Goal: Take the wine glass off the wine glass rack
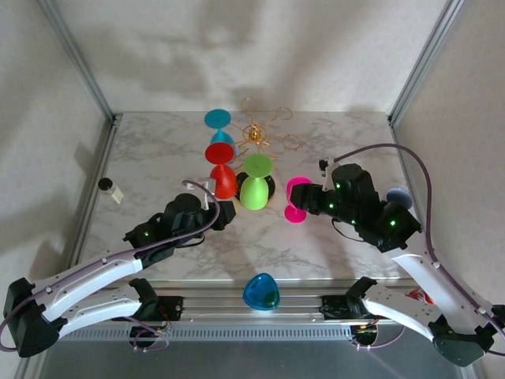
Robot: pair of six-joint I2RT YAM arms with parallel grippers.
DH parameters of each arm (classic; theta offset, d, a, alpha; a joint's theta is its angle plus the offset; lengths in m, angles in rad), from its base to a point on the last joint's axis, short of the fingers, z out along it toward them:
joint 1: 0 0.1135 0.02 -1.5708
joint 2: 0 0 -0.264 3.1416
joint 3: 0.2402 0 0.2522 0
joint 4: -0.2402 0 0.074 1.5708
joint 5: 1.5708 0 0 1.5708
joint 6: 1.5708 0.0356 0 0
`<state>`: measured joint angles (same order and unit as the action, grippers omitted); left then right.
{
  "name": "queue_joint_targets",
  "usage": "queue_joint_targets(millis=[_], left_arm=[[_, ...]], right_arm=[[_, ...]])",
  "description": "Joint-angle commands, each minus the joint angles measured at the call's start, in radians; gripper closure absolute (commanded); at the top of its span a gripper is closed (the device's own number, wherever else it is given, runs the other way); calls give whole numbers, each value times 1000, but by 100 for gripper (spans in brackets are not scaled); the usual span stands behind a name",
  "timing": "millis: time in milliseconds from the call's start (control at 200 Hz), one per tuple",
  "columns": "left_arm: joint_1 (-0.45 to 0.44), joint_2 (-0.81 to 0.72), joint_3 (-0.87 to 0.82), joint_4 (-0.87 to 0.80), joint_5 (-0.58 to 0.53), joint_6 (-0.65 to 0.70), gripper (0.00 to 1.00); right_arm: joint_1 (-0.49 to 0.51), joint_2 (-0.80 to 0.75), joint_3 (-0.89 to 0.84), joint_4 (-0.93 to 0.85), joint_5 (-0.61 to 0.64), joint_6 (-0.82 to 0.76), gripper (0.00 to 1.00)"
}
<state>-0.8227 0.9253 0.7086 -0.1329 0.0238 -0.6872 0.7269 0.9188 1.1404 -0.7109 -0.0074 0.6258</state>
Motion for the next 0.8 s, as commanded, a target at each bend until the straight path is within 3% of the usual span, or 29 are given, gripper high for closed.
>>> queue_joint_targets(millis=[0,441,796], left_arm=[[9,-12,51,-28,-44,15,68],[10,-2,130,-91,-103,57,65],[16,17,135,-87,-85,54,65]], right_arm=[[14,25,24,71,-61,26,49],[16,146,61,258,-161,34,41],[-1,204,83,335,-207,67,42]])
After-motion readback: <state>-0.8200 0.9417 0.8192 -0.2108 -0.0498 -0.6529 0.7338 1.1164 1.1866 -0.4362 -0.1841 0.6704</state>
